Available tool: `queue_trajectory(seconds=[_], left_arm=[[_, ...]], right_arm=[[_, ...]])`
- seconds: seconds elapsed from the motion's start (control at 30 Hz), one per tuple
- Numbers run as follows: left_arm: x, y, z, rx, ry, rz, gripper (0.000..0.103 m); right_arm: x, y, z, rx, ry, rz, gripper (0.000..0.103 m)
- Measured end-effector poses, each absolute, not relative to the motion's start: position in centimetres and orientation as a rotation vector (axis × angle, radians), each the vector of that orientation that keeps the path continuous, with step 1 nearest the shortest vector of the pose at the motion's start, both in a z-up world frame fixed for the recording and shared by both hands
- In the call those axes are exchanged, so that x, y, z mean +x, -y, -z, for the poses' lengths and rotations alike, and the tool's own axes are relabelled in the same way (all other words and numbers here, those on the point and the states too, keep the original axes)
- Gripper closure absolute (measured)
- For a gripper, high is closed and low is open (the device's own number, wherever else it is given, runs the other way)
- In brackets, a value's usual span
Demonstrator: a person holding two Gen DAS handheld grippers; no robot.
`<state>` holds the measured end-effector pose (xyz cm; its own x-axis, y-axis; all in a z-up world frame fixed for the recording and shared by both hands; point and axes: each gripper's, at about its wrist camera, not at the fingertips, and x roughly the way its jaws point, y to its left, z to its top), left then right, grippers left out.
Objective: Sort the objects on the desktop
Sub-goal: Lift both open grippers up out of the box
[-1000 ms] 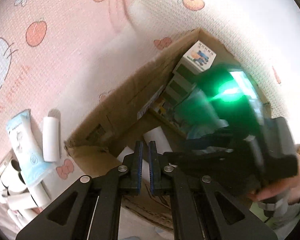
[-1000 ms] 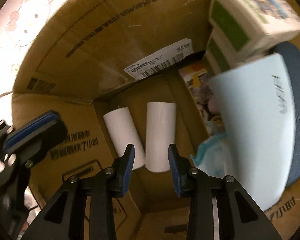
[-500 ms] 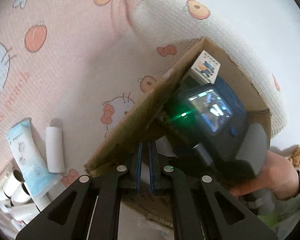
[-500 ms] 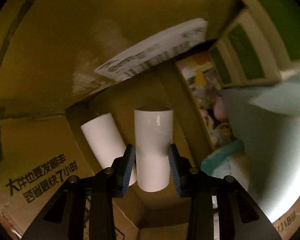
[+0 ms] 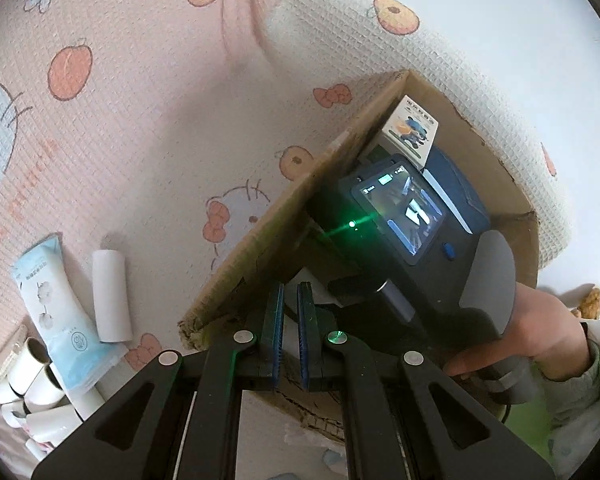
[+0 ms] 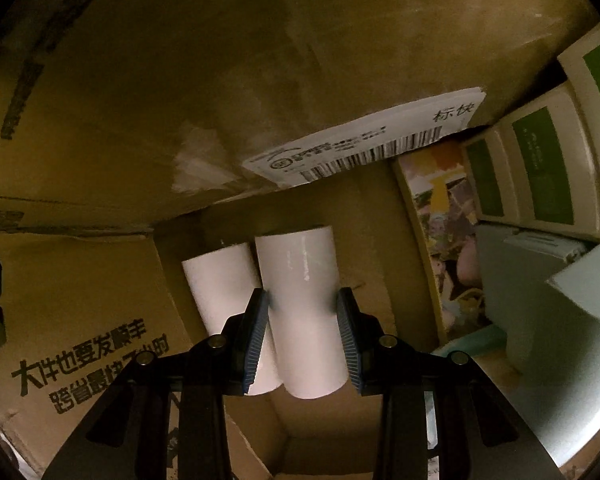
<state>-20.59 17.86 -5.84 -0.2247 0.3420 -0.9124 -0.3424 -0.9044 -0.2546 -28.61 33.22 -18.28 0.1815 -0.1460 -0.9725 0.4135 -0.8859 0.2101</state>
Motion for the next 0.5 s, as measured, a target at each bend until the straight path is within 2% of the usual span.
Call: queue_trajectory(seconds=[0.2,0.5], left_arm=[[-20.0,-18.6,5.8,-1.606,-0.040,-2.168,0.097],[-19.5,-19.5,5.5,-1.596,-0.046,-2.153,0.097]], right_arm=[[-29.4,-34.8,17.9,2.010,-0.111,1.754,0.070],[-28.2,-37.5,11.9,1.844,-0.246,2.018,0.070]])
